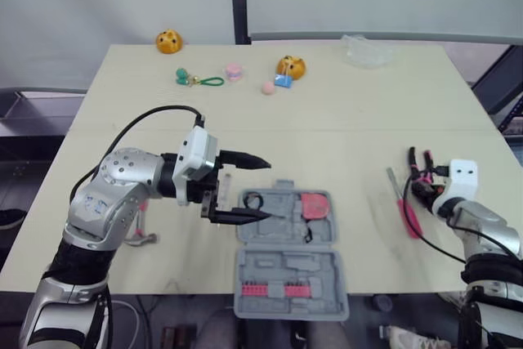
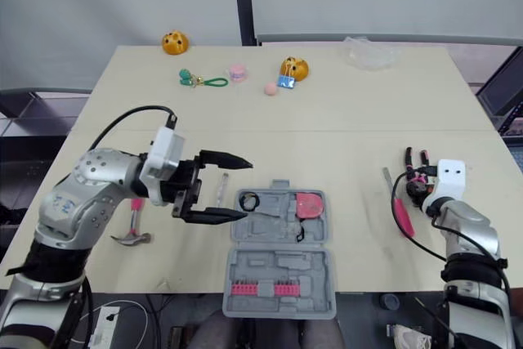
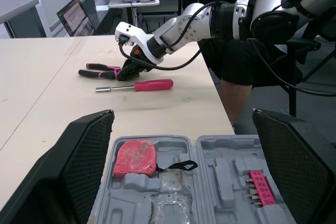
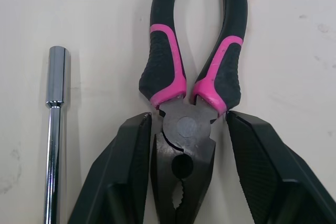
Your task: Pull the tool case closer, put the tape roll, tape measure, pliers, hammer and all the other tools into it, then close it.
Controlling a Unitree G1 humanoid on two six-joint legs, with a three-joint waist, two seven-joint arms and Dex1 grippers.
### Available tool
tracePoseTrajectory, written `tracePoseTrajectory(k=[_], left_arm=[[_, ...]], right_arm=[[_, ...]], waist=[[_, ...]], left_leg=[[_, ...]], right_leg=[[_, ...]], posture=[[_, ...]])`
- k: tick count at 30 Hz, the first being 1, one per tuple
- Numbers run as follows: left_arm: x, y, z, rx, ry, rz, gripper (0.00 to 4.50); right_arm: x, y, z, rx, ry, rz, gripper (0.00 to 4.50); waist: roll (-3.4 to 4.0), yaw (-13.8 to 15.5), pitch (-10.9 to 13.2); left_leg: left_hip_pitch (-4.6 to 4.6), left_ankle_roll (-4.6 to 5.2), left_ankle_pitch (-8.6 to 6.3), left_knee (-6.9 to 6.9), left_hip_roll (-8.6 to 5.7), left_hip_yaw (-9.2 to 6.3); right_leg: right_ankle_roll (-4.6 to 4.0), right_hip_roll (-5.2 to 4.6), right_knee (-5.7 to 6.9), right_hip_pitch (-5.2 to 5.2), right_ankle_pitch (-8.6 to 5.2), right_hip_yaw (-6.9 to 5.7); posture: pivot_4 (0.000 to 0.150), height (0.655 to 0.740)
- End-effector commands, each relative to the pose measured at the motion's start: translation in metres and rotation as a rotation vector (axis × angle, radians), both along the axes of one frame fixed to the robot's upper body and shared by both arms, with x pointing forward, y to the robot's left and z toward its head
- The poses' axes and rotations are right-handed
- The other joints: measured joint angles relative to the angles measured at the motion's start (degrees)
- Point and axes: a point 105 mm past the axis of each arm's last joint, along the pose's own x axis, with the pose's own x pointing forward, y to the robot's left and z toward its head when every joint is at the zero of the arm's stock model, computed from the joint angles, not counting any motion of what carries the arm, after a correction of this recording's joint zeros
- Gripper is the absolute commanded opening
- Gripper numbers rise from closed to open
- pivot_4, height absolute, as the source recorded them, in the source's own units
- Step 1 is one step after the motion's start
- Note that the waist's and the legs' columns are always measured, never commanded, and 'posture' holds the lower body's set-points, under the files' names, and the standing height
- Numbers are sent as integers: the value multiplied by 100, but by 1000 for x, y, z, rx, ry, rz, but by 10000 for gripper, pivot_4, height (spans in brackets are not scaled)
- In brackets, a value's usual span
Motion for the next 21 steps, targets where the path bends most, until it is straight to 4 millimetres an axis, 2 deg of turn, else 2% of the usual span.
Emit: tracePoseTrajectory(k=[1, 2, 4, 12, 16, 19, 21], left_arm=[[-1, 0, 10, -12, -56, -2, 45000], [-1, -1, 11, -12, -59, -3, 45000], [0, -1, 12, -16, -65, -4, 45000], [4, -4, 16, -44, -80, 8, 45000], [6, -2, 14, -38, -79, 14, 45000], [8, 7, 8, -4, -71, 32, 45000], [7, 19, -1, 46, -50, 46, 45000]], right_arm=[[-8, -11, -6, 6, 15, -65, 22118], [-9, -11, -4, 1, 10, -65, 19330], [-9, -11, 0, -8, -6, -62, 9844], [-16, -8, 25, -82, -77, 16, 9677], [-22, -4, 45, -130, -108, 78, 9677], [-30, 17, 70, -135, -145, 212, 9677], [-38, 51, 100, -173, -164, 425, 9677]], waist=[[0, 1, 0], [0, 3, 0], [0, 12, 0], [1, 3, 1], [11, -2, 5], [19, 3, 8], [30, -5, 15]], left_leg=[[0, 0, 0, 0, 0, 0], [0, 0, 0, -1, 0, -1], [-1, 0, 0, 0, 0, -4], [-6, 0, 0, -3, 0, -7], [-6, 0, 0, -3, 1, -6], [-6, 0, 0, -3, 1, -5], [-7, 0, 0, -4, 2, -4]], right_leg=[[0, 0, 0, 0, 0, 0], [0, 0, 0, 0, 0, -1], [0, 1, 0, 0, 0, -2], [0, 1, -5, -1, 0, -3], [0, 2, -4, -2, 0, -1], [0, 3, -3, -5, 0, 0], [0, 4, -3, -8, 0, 2]], posture=[[1500, 7400], [1500, 7400], [1500, 7400], [1500, 7400], [1500, 7400], [1500, 7400], [1500, 7400]])
